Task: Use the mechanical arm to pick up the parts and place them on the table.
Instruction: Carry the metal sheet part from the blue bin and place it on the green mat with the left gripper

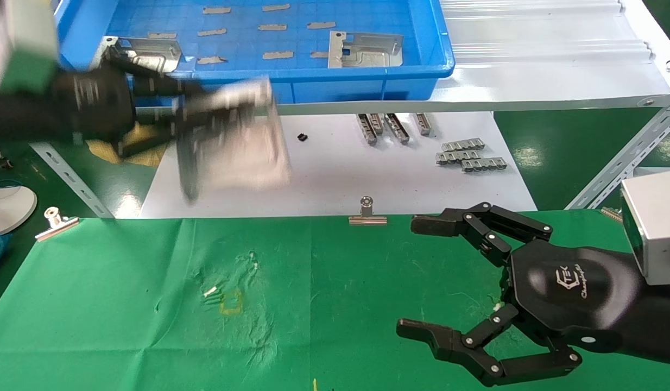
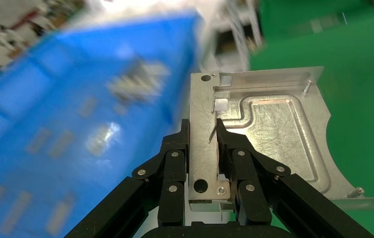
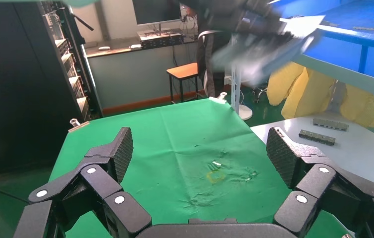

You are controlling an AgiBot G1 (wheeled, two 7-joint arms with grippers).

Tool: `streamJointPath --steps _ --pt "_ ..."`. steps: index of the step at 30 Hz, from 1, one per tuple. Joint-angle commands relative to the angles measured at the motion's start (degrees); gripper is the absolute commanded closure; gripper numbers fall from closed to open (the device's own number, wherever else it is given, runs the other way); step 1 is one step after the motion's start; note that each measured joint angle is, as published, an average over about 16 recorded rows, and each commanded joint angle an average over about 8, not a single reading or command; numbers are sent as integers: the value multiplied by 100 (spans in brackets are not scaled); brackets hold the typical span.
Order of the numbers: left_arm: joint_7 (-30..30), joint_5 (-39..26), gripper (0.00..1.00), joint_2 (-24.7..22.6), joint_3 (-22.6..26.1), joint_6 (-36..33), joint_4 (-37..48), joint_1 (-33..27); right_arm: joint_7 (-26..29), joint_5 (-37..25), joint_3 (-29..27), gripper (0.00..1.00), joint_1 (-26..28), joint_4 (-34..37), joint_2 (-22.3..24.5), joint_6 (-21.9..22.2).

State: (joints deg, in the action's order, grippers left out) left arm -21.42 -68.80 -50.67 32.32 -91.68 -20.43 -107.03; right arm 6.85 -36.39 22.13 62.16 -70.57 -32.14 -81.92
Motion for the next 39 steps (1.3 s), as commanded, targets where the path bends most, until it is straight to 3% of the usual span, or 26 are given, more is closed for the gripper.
streamJointPath --steps 1,7,16,17,18,23,25,32,39 --pt "-189 70 100 220 187 -27 -479 246 0 0 0 0 0 0 0 0" --pt "-876 -72 100 333 859 143 -793 864 0 0 0 0 0 0 0 0" --pt "-1819 -525 97 -143 1208 546 205 1033 0 0 0 0 0 0 0 0" --pt "-1893 -539 93 -193 1216 570 309 1037 0 0 0 0 0 0 0 0" --pt "-1964 -552 82 -242 1224 591 407 1040 0 0 0 0 0 0 0 0" --pt "-2250 -628 21 -472 1265 783 817 1031 0 0 0 0 0 0 0 0" --pt "-2335 -668 2 -558 1284 903 958 1020 0 0 0 0 0 0 0 0" --pt "-2577 -741 0 -750 1318 1143 1316 980 0 0 0 0 0 0 0 0" --pt "-2703 -572 0 -717 1218 673 1527 964 0 0 0 0 0 0 0 0"
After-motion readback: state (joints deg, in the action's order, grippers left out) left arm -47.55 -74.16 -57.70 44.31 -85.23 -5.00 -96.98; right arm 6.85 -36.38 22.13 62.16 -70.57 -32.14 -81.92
